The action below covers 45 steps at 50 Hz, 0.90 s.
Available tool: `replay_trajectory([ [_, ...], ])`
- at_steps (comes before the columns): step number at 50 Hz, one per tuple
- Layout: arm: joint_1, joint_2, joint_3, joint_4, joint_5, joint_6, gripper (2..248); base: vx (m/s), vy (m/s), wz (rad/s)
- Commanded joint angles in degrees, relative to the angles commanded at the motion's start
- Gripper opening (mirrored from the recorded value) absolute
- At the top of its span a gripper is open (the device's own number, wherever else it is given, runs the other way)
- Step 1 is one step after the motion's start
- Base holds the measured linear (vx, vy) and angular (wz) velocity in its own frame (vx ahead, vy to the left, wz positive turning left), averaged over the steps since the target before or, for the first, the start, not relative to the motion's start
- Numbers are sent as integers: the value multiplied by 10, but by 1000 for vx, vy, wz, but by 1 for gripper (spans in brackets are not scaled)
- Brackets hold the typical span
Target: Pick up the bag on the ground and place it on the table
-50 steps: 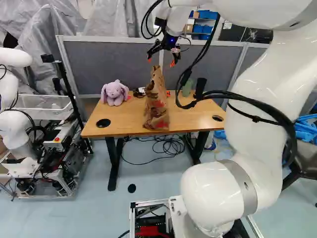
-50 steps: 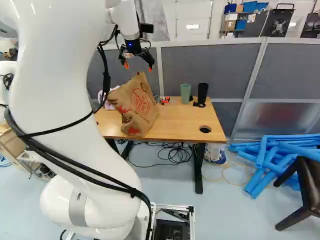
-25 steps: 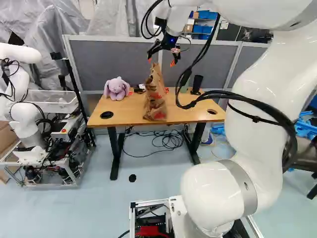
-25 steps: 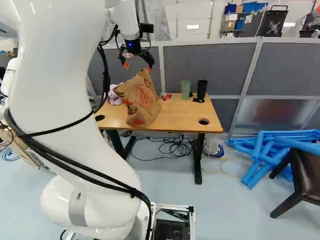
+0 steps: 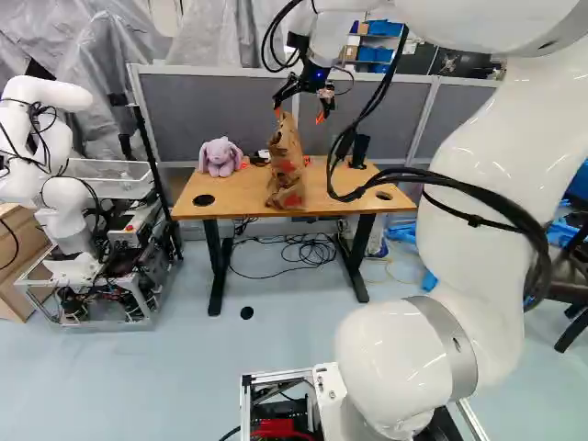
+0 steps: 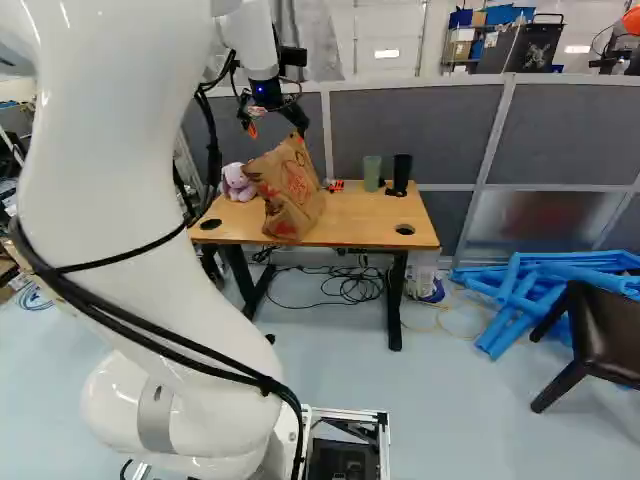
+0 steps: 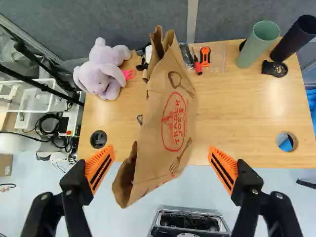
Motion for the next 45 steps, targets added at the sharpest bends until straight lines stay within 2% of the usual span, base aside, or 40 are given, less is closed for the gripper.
replay_trajectory([
  [29,0,1,1,0,0,0,247,-171,0,7],
  [45,0,3,6,-1,5,0,247,-9,1,0],
])
